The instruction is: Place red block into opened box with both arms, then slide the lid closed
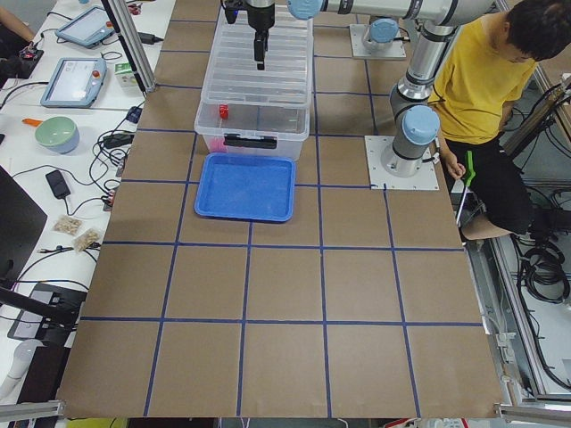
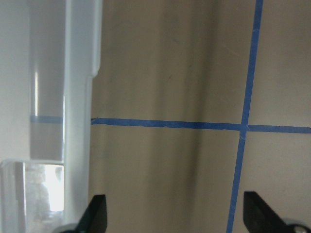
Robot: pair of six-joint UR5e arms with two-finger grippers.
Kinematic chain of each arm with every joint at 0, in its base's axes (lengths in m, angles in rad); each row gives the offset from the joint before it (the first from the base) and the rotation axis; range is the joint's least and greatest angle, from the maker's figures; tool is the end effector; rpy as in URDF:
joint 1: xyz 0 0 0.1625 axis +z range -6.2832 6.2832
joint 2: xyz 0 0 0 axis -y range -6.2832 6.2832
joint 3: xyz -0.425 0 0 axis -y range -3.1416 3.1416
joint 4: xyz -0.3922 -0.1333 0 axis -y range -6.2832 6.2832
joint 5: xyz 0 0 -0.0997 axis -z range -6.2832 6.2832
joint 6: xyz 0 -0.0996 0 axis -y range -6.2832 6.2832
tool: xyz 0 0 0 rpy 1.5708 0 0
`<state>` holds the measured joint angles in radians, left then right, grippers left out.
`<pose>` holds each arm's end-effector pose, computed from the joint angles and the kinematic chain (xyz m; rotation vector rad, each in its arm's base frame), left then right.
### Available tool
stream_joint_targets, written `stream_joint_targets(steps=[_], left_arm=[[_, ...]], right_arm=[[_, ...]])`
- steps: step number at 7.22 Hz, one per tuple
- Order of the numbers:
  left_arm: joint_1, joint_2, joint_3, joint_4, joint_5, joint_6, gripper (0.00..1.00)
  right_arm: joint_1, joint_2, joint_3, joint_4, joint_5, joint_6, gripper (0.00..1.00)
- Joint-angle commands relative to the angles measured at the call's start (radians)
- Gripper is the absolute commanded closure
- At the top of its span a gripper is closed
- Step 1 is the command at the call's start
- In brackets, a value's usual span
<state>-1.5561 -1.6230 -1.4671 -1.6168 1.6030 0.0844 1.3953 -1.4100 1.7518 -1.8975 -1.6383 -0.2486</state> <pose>-0.1225 -0.5160 0.5081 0.1082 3.1073 -0.0060 0.0311 -0.5496 0.3497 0.1133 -3.0764 -0.0446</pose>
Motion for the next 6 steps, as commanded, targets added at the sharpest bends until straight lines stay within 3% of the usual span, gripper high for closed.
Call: stream_joint_targets(steps=[1, 6], left_arm=[[0.001, 0.000, 0.002, 0.000, 0.000, 0.000, 0.00], [0.001, 0.000, 0.002, 0.000, 0.002, 0.000, 0.00]], right_arm=[[0.049, 0.014, -0.002, -0.018, 0.000, 0.000, 0.00], [0.111, 0.017, 0.000, -0.032, 0.003, 0.000, 0.00]])
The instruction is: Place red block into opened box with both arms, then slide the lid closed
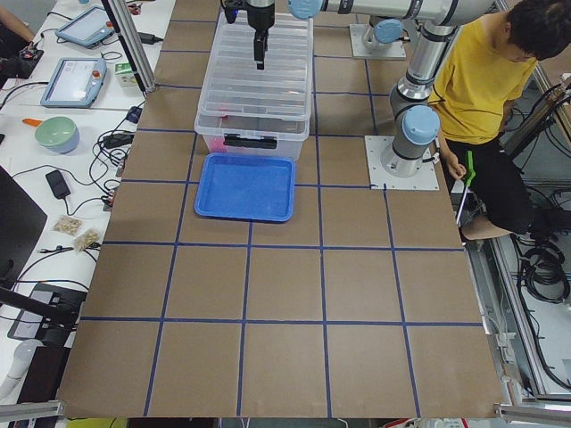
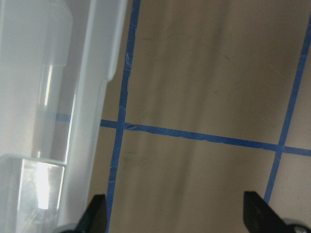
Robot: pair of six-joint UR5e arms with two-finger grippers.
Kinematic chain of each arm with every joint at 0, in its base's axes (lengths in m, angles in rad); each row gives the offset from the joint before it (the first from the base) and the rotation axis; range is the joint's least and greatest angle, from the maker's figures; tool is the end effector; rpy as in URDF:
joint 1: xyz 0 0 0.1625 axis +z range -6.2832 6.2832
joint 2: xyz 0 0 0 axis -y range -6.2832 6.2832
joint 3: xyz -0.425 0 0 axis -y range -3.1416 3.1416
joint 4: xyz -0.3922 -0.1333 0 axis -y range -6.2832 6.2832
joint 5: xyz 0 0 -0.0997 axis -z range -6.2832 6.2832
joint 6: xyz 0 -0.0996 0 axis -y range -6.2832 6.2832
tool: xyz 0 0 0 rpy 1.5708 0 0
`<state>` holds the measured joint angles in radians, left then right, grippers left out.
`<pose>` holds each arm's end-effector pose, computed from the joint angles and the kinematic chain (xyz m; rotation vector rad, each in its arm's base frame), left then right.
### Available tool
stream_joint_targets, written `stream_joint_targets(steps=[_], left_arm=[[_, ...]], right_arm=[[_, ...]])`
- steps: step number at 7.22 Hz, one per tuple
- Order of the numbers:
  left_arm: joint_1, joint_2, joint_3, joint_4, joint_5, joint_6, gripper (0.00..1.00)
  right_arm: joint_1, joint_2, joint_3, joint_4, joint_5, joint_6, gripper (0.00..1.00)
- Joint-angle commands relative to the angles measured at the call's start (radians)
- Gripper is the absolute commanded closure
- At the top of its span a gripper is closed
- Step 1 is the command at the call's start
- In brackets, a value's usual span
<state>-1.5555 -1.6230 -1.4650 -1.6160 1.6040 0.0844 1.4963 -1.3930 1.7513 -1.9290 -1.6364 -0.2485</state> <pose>-0.1221 -0.5163 0.5092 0.1071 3.1061 -0.0105 0.0861 -0.5501 0.3439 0.2674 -3.0652 -0.0164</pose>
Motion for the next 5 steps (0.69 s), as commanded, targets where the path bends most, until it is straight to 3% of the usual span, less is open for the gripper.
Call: stream_joint_targets(steps=[1, 5], left_arm=[[0.000, 0.000, 0.000, -0.001, 0.001, 0.000, 0.00], [0.000, 0.002, 0.000, -0.001, 0.001, -0.002, 0.00]], right_arm=[[0.016, 0.000, 0.000, -0.002, 0.009, 0.000, 0.00], [0.030, 0.000, -0.007, -0.002, 0.021, 0.000, 0.00]])
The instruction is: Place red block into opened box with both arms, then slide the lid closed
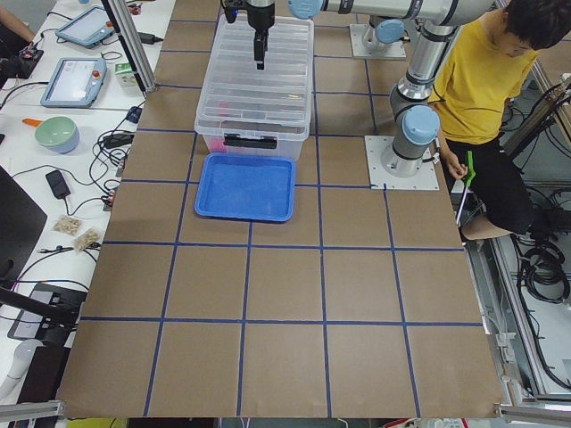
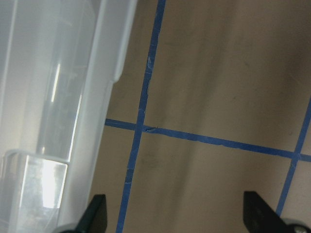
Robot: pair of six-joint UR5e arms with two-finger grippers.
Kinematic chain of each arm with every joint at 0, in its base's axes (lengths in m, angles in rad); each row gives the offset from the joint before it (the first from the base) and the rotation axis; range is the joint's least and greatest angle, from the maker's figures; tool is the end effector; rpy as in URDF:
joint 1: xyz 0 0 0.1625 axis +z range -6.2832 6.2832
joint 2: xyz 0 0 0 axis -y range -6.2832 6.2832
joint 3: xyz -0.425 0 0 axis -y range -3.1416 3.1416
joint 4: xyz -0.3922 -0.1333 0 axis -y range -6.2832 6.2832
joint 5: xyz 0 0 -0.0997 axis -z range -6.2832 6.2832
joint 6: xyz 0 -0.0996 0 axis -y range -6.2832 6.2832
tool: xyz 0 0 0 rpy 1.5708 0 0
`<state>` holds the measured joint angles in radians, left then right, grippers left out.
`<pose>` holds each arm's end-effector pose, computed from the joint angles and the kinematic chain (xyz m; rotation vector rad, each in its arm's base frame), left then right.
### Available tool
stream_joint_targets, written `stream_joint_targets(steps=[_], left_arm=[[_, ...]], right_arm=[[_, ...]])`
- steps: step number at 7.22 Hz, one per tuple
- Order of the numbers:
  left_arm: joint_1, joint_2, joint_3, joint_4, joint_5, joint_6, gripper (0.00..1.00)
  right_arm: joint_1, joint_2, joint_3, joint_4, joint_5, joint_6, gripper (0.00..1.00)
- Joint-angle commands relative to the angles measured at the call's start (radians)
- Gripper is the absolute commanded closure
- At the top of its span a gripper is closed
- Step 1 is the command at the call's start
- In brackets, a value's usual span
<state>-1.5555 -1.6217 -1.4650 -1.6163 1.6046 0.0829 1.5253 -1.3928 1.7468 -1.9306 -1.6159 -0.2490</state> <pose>-0.1221 -0.5158 0.5099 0.1048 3.1056 -0.0120 0.1040 -0.5487 0.3459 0.3143 -3.0801 -0.0014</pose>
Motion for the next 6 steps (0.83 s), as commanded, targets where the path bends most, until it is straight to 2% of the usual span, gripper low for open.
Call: stream_joint_targets(steps=[1, 3, 4, 6], left_arm=[[0.000, 0.002, 0.000, -0.002, 0.000, -0.002, 0.00], [0.000, 0.005, 0.000, -0.010, -0.005, -0.005, 0.00], [-0.001, 0.008, 0.000, -0.023, -0.008, -0.006, 0.00], [-0.002, 0.014, -0.002, -0.031, -0.011, -0.006, 0.00]], right_arm=[[0.002, -0.008, -0.009, -0.001, 0.004, 0.001, 0.00], [0.004, -0.024, -0.065, 0.022, -0.001, 0.017, 0.00], [0.004, -0.043, -0.102, 0.112, 0.001, 0.075, 0.00], [0.053, -0.070, -0.156, 0.211, 0.039, 0.288, 0.00]])
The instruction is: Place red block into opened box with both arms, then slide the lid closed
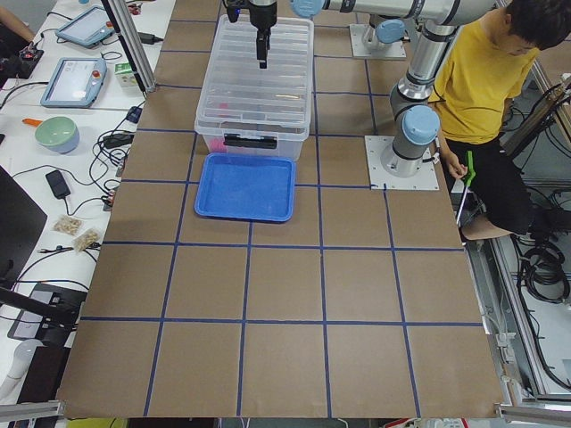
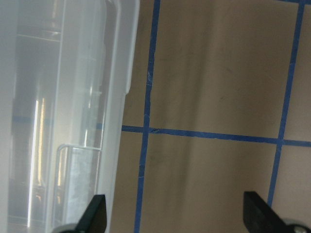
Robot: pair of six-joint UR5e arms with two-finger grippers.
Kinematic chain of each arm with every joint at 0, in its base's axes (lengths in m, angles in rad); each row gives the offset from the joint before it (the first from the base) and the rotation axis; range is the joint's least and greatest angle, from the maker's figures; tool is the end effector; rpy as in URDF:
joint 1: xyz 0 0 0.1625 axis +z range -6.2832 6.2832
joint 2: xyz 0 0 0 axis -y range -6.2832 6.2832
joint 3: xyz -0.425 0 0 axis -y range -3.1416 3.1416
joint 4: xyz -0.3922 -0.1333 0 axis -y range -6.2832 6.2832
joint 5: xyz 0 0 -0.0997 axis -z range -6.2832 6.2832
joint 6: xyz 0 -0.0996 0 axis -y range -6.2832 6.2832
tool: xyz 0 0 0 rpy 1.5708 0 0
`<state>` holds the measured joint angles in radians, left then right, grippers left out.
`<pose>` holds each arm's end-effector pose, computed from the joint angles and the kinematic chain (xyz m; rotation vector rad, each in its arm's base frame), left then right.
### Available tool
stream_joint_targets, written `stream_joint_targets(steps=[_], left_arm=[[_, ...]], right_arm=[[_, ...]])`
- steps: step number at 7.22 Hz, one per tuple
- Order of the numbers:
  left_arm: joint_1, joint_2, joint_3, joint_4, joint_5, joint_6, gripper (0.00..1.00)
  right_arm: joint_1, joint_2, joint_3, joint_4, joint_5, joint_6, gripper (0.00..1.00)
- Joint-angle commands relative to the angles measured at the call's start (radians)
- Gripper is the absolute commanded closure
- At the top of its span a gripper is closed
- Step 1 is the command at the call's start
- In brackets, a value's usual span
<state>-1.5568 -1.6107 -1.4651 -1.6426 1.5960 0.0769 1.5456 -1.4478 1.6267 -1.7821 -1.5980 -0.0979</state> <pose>-0.1237 -0.5092 0.5128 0.0981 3.1151 0.0111 0.1169 -0.5441 0.4182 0.1124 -3.1101 0.0477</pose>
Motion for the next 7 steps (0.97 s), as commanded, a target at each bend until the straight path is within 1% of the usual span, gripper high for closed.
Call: stream_joint_targets(steps=[1, 2, 3, 5, 6, 7], left_arm=[[0.000, 0.008, -0.009, -0.005, -0.002, 0.000, 0.00], [0.000, 0.012, -0.015, -0.005, -0.002, -0.002, 0.00], [0.000, 0.012, -0.015, -0.005, -0.002, -0.002, 0.00], [0.000, 0.012, -0.014, -0.005, -0.002, -0.002, 0.00], [0.000, 0.011, -0.014, -0.003, -0.001, -0.002, 0.00], [0.000, 0.011, -0.015, -0.003, 0.001, -0.002, 0.00]], right_arm=[[0.066, -0.019, -0.047, 0.091, 0.033, 0.206, 0.00], [0.109, -0.038, -0.050, 0.098, 0.024, 0.207, 0.00], [0.125, -0.049, -0.053, 0.099, 0.032, 0.205, 0.00], [0.065, -0.081, -0.051, 0.115, 0.024, 0.201, 0.00], [0.015, -0.098, -0.053, 0.183, 0.018, 0.179, 0.00], [-0.016, -0.136, -0.045, 0.197, 0.016, 0.172, 0.00]])
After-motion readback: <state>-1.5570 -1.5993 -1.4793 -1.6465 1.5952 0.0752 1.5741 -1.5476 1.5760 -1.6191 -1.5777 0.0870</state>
